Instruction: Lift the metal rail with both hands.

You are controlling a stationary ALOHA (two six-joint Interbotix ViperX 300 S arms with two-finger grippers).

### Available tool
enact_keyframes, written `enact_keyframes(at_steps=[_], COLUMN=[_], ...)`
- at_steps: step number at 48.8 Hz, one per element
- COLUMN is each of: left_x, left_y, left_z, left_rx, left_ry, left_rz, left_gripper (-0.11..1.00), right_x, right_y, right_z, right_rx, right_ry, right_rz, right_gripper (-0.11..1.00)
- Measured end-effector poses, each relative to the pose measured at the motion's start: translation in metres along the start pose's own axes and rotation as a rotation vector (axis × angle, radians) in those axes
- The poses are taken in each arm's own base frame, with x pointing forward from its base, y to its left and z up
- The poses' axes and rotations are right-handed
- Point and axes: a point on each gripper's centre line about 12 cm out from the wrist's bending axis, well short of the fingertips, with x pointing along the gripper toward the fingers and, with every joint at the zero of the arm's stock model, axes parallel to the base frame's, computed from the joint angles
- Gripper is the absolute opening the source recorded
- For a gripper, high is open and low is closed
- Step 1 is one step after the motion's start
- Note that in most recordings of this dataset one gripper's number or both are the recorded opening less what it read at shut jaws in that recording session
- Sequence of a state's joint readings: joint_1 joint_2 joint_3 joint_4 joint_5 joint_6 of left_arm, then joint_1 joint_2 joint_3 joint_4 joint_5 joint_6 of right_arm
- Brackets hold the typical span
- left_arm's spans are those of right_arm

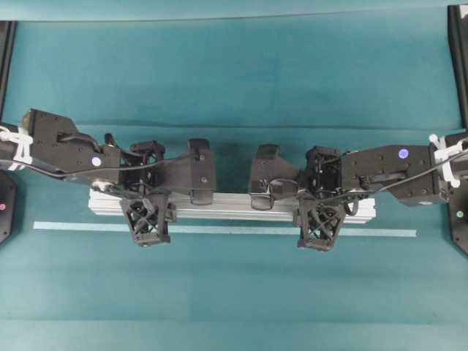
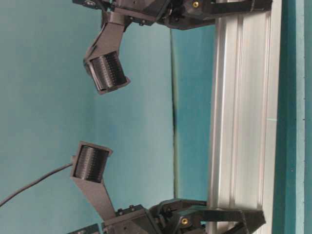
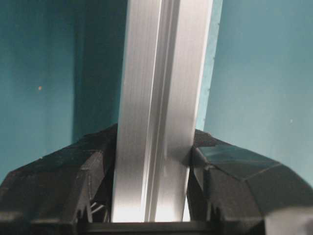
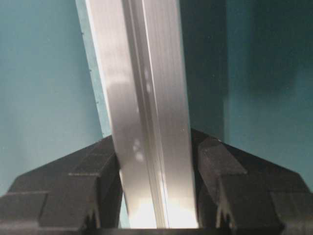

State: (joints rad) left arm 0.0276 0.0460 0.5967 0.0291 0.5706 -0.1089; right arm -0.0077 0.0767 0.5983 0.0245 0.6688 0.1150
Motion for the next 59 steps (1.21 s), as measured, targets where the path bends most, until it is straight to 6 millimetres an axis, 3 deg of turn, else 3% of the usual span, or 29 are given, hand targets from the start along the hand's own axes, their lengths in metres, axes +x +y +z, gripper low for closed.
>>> enact_keyframes(at_steps=[23,59], left_x=[0.016,0.019], left_y=[-0.009,-0.009], left_z=[-0.010,-0.012], left_rx=[-0.007,0.002], left_ry=[0.001,-0.046], left_rz=[-0.009,-0.018], left_gripper=[0.37,0.37], right_x=[0.006,0.008], right_y=[0.002,0.006], right_z=[0.001,-0.001], right_rx=[-0.004,-0.006], right_ry=[-0.006,-0.009], right_rz=[0.003,0.012], right_gripper=[0.39,0.39])
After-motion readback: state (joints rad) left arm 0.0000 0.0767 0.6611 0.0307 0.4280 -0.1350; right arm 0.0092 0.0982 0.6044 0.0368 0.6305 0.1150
